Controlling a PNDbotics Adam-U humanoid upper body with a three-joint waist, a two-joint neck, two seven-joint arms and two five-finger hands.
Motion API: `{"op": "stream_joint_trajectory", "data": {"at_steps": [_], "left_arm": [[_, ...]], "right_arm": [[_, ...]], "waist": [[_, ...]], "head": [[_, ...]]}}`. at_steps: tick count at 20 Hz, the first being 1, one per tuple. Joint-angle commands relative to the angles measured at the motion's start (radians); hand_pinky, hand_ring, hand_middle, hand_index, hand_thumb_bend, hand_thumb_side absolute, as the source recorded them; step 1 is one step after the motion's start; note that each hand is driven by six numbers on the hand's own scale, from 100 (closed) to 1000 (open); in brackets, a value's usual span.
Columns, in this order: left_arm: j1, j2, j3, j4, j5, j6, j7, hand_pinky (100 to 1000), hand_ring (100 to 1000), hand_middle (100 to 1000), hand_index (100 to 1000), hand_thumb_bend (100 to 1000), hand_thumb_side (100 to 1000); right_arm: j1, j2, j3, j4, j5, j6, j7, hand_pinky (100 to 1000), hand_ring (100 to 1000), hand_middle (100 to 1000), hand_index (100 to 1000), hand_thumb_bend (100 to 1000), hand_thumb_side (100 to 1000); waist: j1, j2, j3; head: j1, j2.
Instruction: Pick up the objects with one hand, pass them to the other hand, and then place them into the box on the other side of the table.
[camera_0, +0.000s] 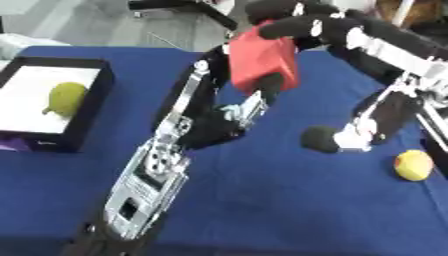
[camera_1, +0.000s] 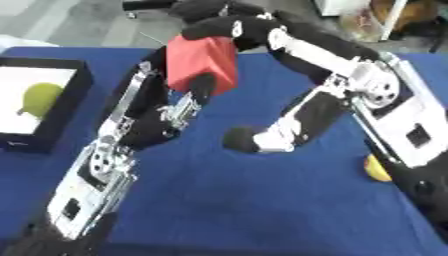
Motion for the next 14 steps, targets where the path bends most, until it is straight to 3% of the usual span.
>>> {"op": "stream_joint_trajectory", "data": {"at_steps": [1,10,14], "left_arm": [[-0.021,0.064,0.058,0.022,-0.042,0.032,0.044,868,694,337,559,100,383],[-0.024,0.176,0.145,0.027,-0.083,0.072,0.124,858,689,337,561,100,367],[-0.04,0.26,0.198,0.069,-0.159,0.145,0.168,848,693,350,578,100,352]], "right_arm": [[-0.014,-0.039,-0.051,-0.028,-0.029,-0.004,-0.048,882,985,1000,929,429,485],[0.032,-0.061,-0.087,-0.028,0.002,0.043,-0.124,876,985,1000,918,421,481],[0.053,-0.071,-0.086,-0.028,0.018,0.052,-0.132,875,986,1000,913,410,476]], "waist": [[0.0,-0.021,0.0],[0.007,-0.022,-0.003],[0.018,-0.028,-0.008]], "head": [[0.03,-0.003],[0.064,-0.003],[0.133,-0.003]]}}
